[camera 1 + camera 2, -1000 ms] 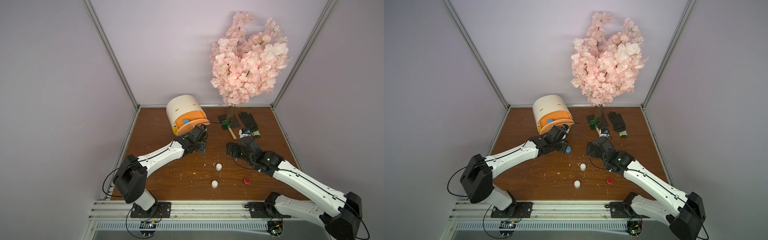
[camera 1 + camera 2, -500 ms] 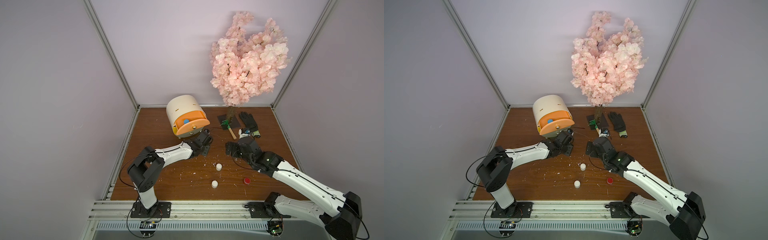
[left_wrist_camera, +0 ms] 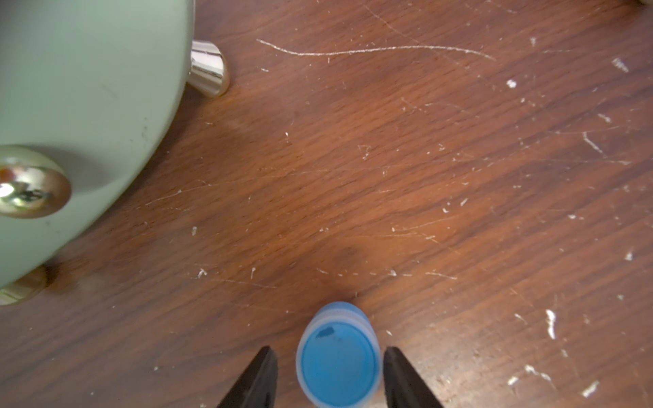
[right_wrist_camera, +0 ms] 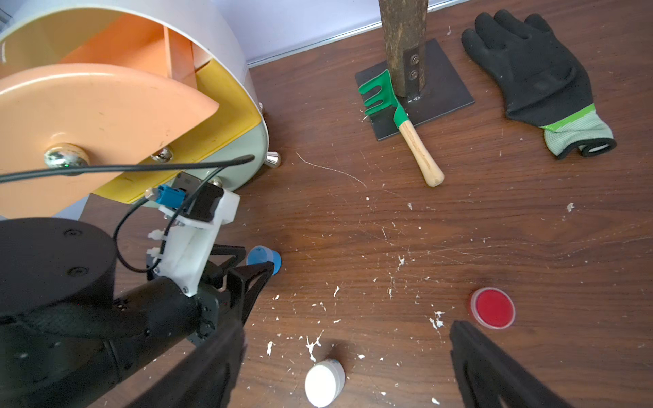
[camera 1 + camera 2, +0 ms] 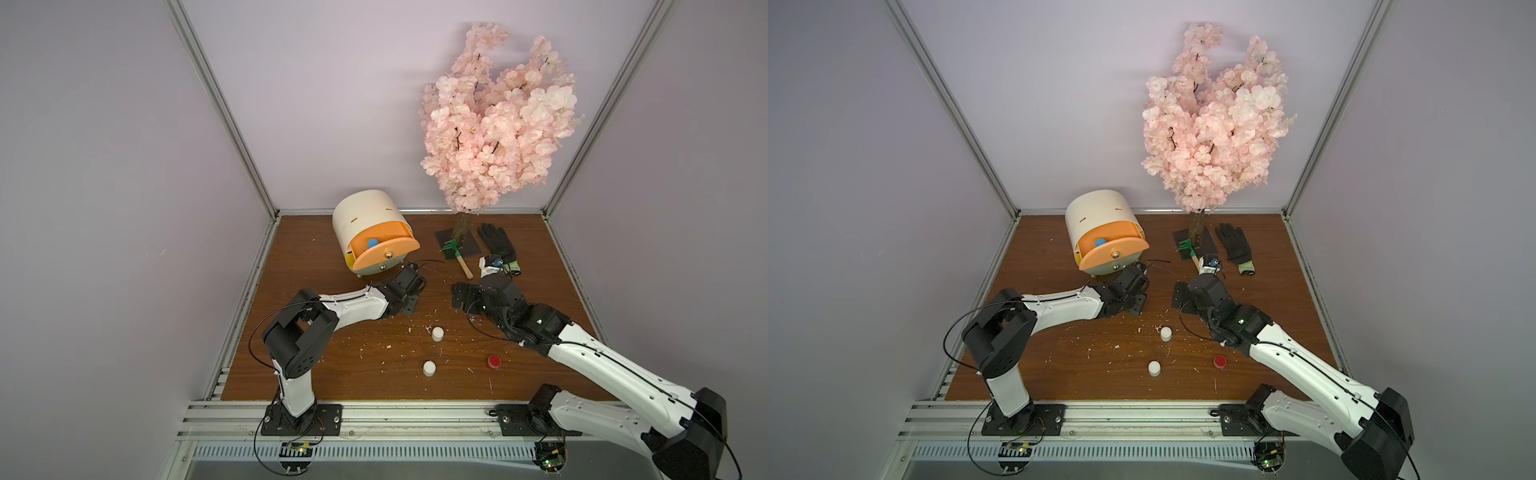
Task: Put the paint cans in the drawer according to color
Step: Pick up the paint can at the center of the board, then place the paint can in the drawer.
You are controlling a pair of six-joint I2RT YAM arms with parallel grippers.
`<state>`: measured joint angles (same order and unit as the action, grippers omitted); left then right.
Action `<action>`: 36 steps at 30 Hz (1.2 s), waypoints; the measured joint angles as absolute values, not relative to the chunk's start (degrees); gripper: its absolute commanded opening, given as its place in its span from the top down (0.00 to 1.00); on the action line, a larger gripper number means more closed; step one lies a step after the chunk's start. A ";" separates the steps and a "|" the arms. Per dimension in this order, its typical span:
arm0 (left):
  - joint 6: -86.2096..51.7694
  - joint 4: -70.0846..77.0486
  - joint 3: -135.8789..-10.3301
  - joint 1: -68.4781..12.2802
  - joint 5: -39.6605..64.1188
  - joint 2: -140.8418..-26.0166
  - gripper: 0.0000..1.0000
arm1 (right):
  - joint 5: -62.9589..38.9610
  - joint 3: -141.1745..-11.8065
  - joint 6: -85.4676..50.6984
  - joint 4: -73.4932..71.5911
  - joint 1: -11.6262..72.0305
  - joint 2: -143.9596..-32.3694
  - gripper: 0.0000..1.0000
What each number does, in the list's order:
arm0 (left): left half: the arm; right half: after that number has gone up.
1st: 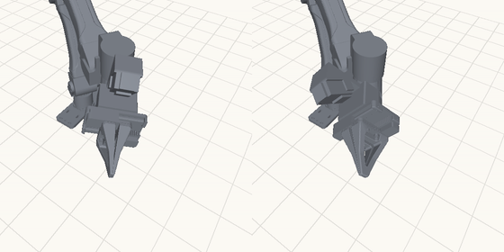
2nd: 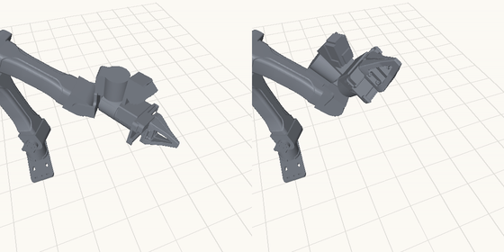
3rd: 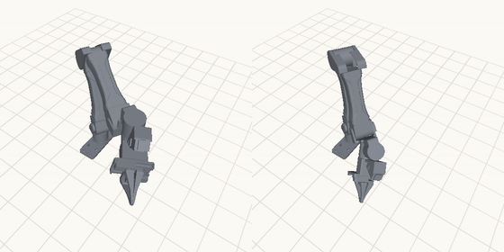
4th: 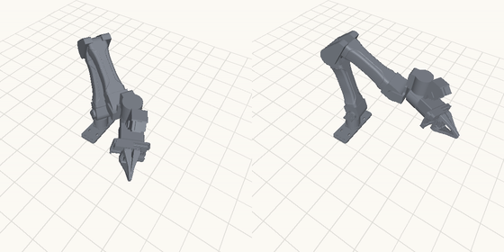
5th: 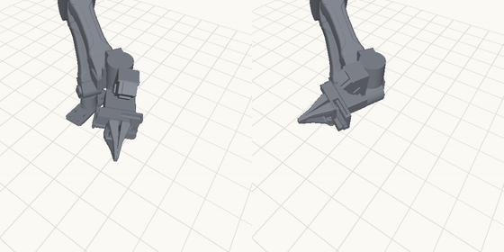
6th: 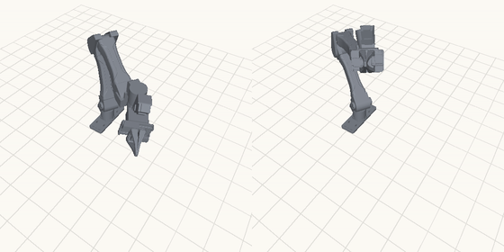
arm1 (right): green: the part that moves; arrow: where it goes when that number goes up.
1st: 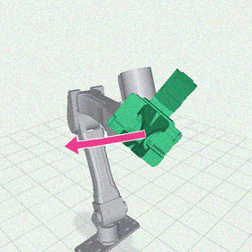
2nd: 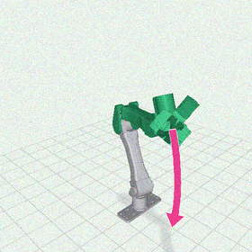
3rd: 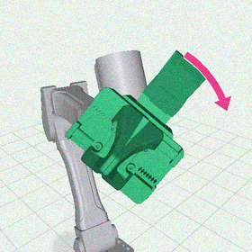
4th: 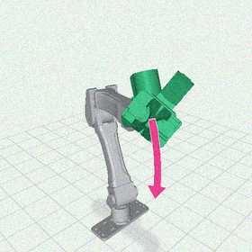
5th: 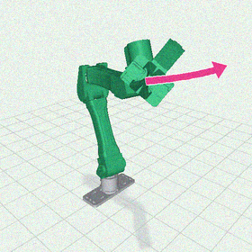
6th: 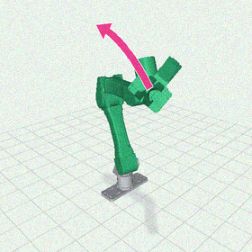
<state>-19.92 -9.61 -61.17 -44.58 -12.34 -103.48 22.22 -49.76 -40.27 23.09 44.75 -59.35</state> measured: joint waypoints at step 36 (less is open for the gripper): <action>-17.45 -27.33 -78.30 -44.58 -4.38 -80.68 0.78 | 13.37 -48.25 -36.56 15.25 47.33 -63.16 0.03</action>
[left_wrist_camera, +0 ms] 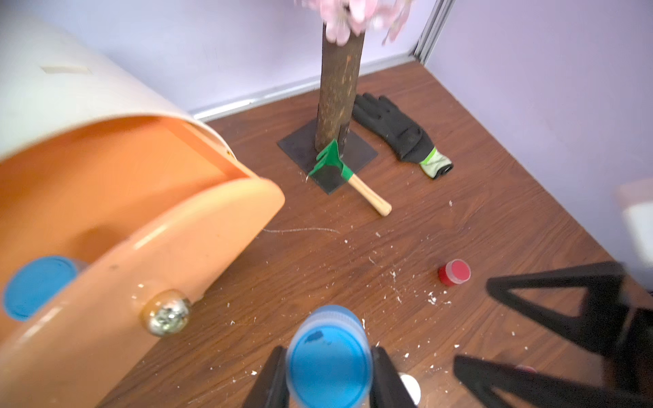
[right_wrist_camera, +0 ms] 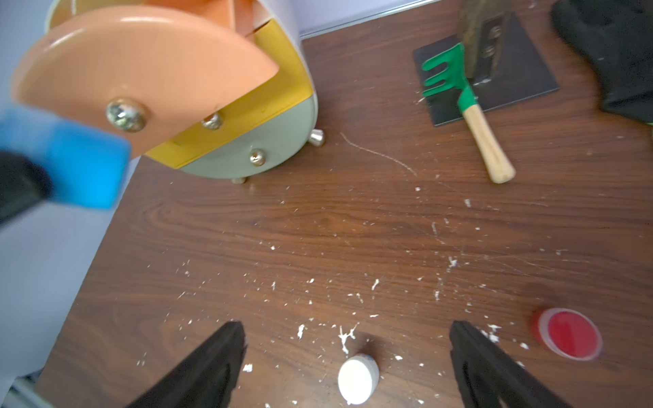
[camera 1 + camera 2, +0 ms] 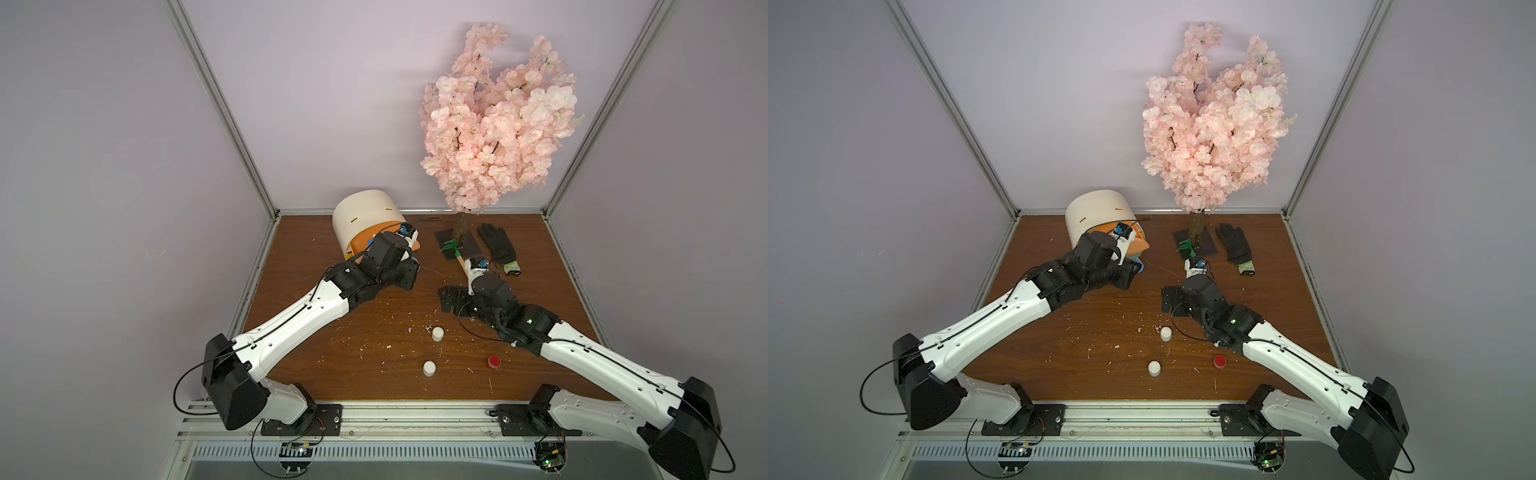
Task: Put the paint cans in the drawer according to color
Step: Place the paint can in the drawer.
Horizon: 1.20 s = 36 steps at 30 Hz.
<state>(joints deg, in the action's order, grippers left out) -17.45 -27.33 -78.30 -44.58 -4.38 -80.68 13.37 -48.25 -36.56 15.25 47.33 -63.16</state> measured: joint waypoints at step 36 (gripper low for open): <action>-10.66 -39.31 -98.28 -34.02 -12.73 -93.76 0.78 | 10.44 -59.44 -31.24 8.82 55.44 -75.48 0.03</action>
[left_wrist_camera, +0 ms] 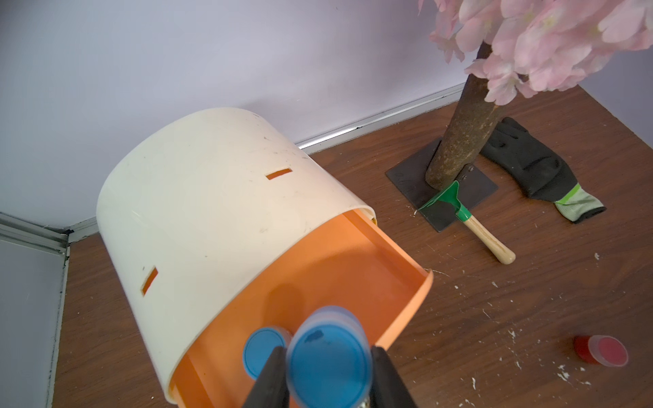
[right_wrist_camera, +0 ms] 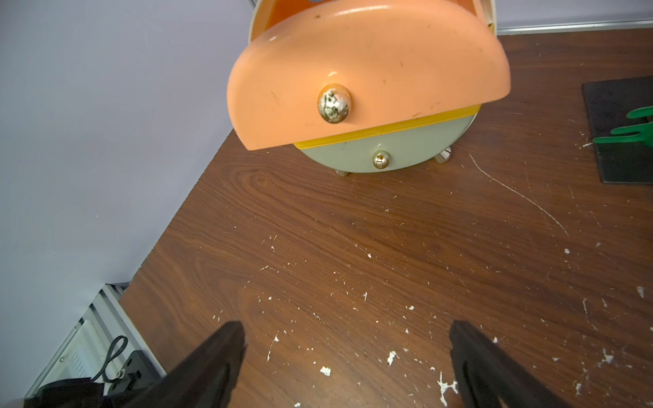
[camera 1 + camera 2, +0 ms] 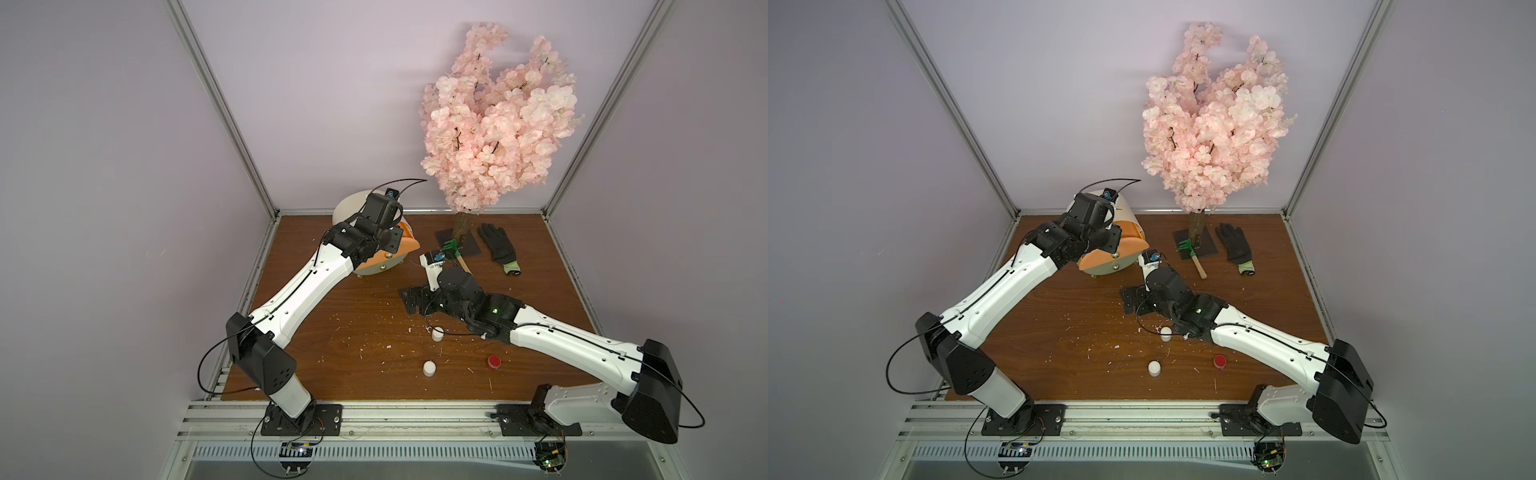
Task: Put the paint cans in the drawer according to color
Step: Place the paint can in the drawer.
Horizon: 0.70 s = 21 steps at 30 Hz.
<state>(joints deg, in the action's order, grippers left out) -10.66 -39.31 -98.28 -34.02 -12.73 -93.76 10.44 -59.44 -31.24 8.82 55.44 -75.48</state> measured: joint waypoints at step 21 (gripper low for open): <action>-10.41 -37.85 -98.54 -31.05 -12.14 -99.07 0.53 | 11.79 -59.44 -31.27 8.84 55.44 -75.48 0.03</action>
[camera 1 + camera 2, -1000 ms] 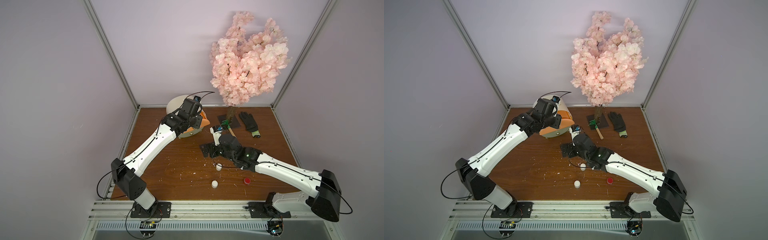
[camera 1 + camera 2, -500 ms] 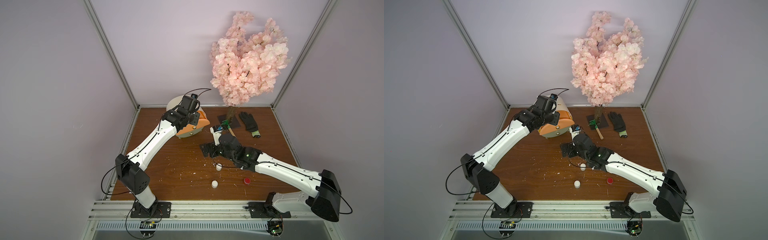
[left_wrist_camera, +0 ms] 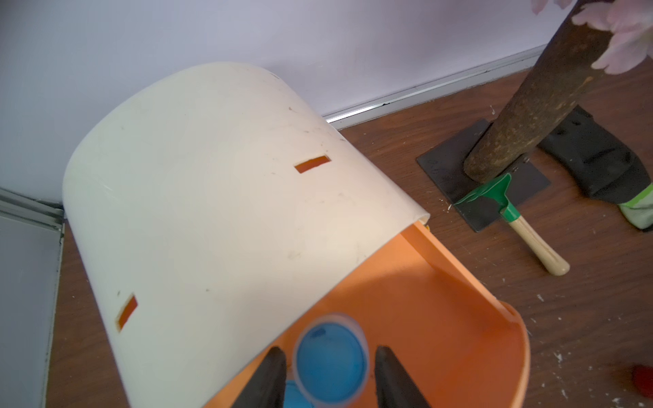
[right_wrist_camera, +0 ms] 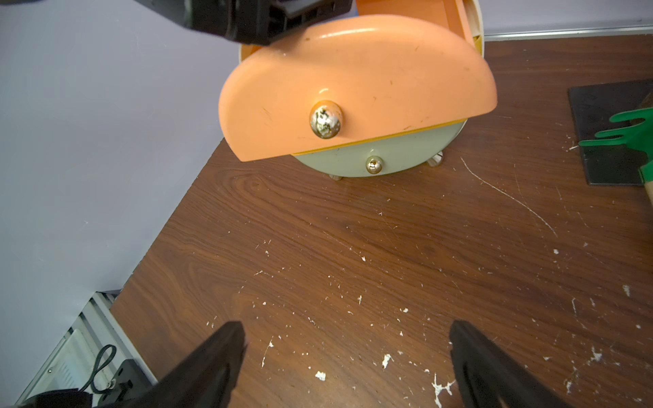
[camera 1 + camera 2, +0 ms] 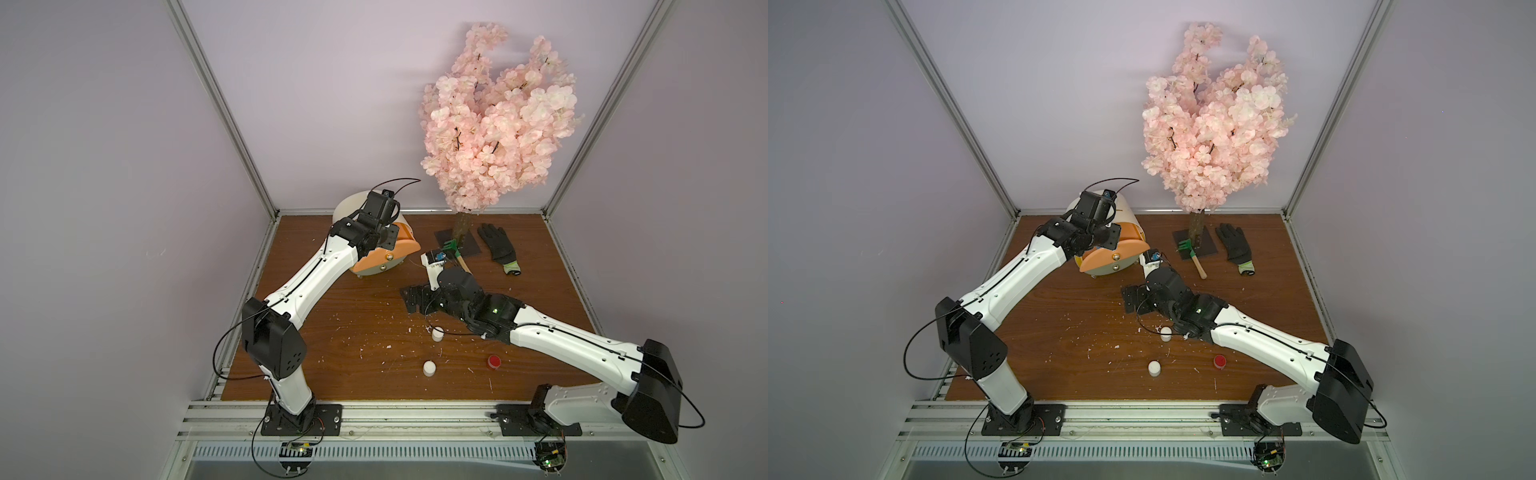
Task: Put the paint cans in the drawer according to color
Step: Place the paint can in the drawer, then close the drawer of the storage box.
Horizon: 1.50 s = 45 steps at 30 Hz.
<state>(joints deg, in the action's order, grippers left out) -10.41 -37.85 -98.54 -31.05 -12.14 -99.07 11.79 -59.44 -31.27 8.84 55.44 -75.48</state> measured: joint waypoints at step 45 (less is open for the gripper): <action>-13.58 -33.82 -102.54 -19.27 -0.84 -100.79 0.72 | 15.03 -82.08 -31.40 1.37 53.80 -102.21 0.35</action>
<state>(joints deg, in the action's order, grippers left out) -13.58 -33.82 -102.54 -19.27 -0.84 -100.79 15.03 -82.08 -31.40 1.37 53.80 -102.21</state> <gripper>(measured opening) 0.279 0.665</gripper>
